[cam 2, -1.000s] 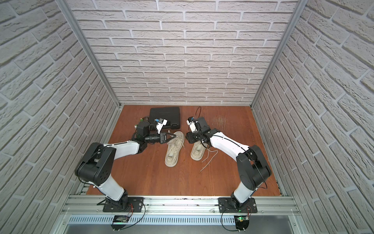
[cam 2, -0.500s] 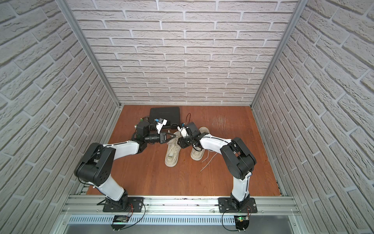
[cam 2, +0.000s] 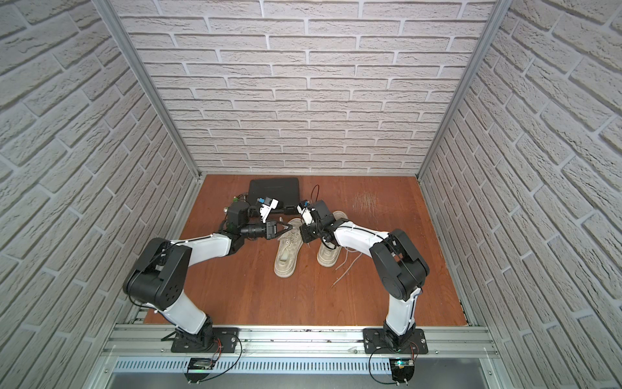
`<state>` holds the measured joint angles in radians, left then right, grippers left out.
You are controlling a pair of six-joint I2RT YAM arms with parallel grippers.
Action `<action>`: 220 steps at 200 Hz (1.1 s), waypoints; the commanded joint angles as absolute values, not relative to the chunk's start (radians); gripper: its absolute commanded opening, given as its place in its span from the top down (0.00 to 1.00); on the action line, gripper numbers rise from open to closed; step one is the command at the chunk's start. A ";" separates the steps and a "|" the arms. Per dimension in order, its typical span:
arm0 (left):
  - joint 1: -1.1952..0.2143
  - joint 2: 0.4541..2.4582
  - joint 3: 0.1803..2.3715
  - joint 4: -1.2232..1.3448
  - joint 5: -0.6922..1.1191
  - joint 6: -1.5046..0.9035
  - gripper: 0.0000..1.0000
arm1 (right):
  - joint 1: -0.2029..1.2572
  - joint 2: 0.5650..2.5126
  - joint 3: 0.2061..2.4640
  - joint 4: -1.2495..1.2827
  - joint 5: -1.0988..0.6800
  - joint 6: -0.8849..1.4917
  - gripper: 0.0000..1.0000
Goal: Tie the shoes
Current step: Cross the shoelace with the shoelace.
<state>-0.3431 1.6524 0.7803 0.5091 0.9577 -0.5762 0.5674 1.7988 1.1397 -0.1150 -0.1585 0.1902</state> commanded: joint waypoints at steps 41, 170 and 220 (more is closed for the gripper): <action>-0.373 1.709 0.857 0.468 0.942 -0.507 1.00 | 0.575 1.499 1.050 -0.275 -0.215 0.202 0.97; -0.346 1.875 0.980 0.427 1.003 -0.463 1.00 | 0.641 1.568 1.043 0.262 -0.223 0.234 0.97; -0.345 1.869 0.976 0.436 1.006 -0.472 1.00 | 0.646 1.610 1.049 0.297 -0.177 0.179 0.97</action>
